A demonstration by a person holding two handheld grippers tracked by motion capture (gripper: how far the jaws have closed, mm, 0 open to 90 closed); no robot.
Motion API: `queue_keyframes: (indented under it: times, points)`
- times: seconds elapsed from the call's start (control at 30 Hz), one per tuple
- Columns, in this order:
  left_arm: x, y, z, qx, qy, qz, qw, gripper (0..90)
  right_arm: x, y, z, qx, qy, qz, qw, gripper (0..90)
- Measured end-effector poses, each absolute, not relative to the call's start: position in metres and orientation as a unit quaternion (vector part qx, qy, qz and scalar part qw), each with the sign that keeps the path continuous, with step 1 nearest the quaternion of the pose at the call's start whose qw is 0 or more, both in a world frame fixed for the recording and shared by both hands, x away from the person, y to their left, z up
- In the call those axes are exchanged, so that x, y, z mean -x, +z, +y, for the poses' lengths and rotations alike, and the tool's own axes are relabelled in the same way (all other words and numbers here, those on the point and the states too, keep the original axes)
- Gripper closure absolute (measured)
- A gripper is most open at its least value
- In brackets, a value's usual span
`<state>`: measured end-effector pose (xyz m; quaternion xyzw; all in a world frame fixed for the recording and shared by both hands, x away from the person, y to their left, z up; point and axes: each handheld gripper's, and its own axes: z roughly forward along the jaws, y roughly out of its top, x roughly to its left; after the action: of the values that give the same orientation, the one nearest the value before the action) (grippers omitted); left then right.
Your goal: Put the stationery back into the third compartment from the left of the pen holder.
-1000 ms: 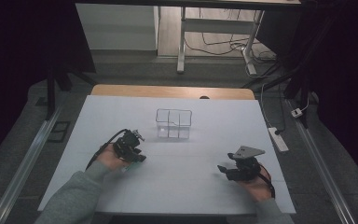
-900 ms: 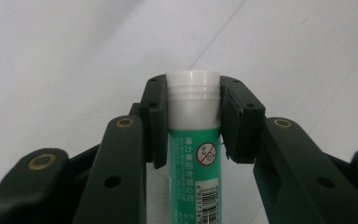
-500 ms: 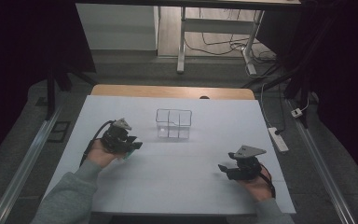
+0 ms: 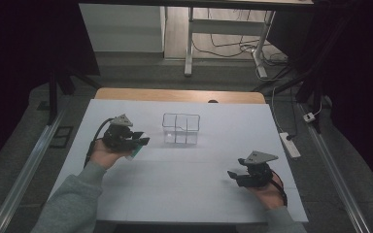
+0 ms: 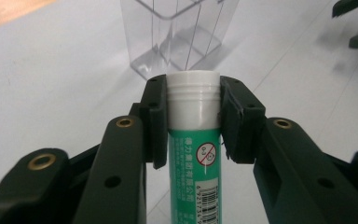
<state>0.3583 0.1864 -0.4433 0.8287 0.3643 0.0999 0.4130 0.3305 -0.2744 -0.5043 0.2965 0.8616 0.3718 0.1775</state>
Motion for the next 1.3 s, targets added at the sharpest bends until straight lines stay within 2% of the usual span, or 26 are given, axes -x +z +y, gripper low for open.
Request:
queue_keyframes:
  times: [0.67,0.87,1.3]
  points:
    - [-0.376,-0.421,0.168,-0.812,0.116,0.337,0.463,64.0,-0.327,-0.504,-0.278,-0.3,0.374,0.859,0.178,33.7]
    - [-0.387,-0.416,0.156,-0.798,0.09,0.33,0.496,64.0,-0.324,-0.504,-0.282,-0.305,0.375,0.857,0.179,33.8]
    - [-0.403,-0.408,0.138,-0.785,0.096,0.324,0.519,64.0,-0.328,-0.506,-0.278,-0.299,0.364,0.864,0.18,33.8]
